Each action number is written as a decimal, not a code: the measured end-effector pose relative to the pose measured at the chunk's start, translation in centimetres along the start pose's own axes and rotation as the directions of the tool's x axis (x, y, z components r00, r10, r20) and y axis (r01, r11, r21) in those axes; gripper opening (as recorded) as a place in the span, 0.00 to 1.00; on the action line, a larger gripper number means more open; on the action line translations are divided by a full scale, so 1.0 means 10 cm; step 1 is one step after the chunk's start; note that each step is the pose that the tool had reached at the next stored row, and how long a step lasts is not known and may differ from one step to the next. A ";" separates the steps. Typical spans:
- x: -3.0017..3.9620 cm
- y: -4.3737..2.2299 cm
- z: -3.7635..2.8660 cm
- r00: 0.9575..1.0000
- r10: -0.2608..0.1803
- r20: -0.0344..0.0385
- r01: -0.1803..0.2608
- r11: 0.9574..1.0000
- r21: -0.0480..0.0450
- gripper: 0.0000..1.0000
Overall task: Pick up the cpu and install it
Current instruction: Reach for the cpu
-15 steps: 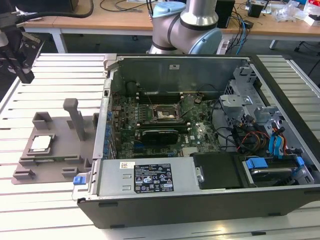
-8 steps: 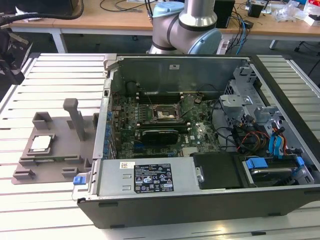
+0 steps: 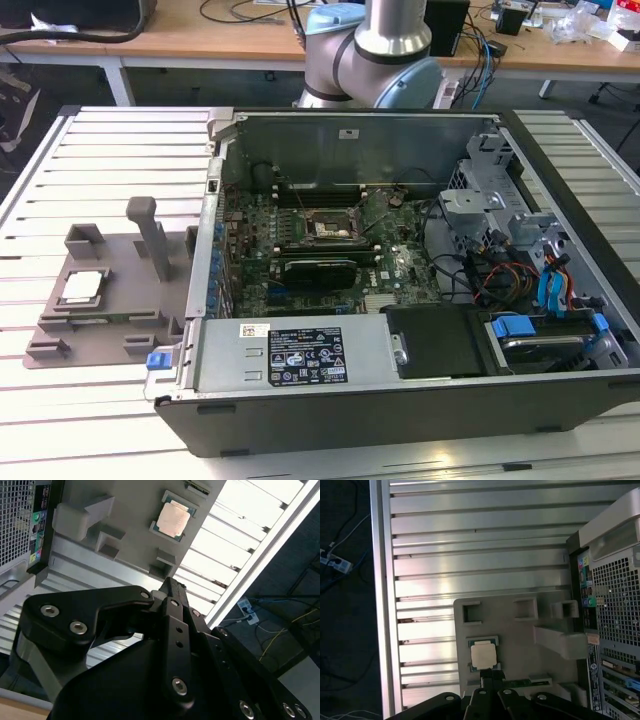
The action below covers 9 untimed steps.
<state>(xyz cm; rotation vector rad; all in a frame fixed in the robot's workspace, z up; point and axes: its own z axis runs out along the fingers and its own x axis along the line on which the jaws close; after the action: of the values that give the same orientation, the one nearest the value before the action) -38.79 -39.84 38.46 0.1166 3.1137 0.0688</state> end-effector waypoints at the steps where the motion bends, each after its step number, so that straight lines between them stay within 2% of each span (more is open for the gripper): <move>1: 0.031 -0.002 0.005 1.000 0.000 0.000 0.000 1.000 0.000 0.11; 7: 0.130 -0.011 0.036 1.000 0.000 0.000 0.000 1.000 0.000 0.11; 9: 0.143 -0.013 0.048 1.000 0.000 0.000 0.000 1.000 0.000 0.11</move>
<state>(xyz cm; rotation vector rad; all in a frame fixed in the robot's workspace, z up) -40.21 -39.85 37.94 0.1164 3.1137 0.0687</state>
